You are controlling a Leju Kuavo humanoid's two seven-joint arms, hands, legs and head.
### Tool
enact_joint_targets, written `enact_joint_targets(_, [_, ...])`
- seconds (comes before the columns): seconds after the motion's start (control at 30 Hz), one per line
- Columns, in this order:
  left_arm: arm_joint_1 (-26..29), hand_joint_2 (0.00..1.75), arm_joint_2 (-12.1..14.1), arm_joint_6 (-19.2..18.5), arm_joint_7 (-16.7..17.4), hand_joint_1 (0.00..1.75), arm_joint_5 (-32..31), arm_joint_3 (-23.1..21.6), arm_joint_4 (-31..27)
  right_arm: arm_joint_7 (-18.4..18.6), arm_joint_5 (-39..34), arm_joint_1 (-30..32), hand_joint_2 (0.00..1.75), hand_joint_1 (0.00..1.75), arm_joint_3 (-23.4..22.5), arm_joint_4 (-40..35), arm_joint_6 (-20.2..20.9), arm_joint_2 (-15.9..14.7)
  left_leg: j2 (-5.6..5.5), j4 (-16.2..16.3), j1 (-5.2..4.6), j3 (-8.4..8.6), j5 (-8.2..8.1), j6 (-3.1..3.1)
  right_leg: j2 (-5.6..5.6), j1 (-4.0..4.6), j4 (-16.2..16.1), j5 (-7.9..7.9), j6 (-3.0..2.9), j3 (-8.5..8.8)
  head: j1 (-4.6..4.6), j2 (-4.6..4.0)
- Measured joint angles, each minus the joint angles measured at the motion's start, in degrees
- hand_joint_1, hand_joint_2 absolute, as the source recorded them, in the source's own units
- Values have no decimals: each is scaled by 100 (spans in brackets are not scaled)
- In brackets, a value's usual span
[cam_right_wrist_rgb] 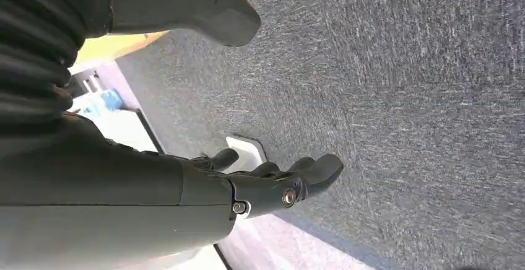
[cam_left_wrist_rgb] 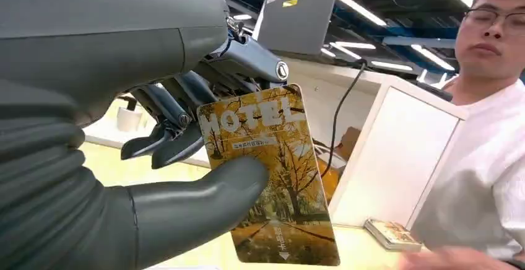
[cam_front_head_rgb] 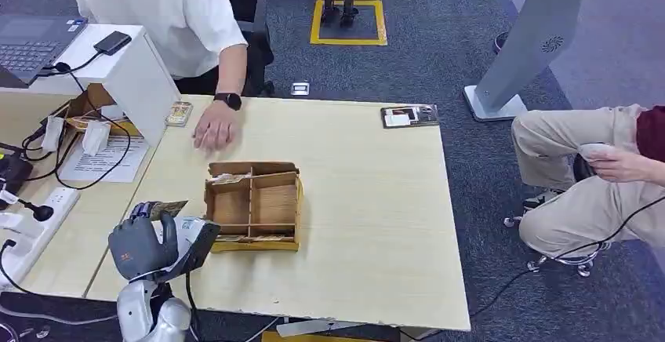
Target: Pass the card to the sensor for recognition and then transmit it.
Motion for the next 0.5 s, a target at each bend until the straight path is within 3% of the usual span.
enact_joint_targets(0.37, [10,175,0,2,59,175,-76,0,35,-37,-37,14,175,0,-35,0,0,0,0,0,0,0,0,0,0,0,0,0,0,0,0,0])
enact_joint_targets(0.5, [12,175,2,0,315,175,-251,0,50,-37,-39,14,175,0,-35,0,0,0,0,0,0,0,0,0,0,0,0,0,0,0,0,0])
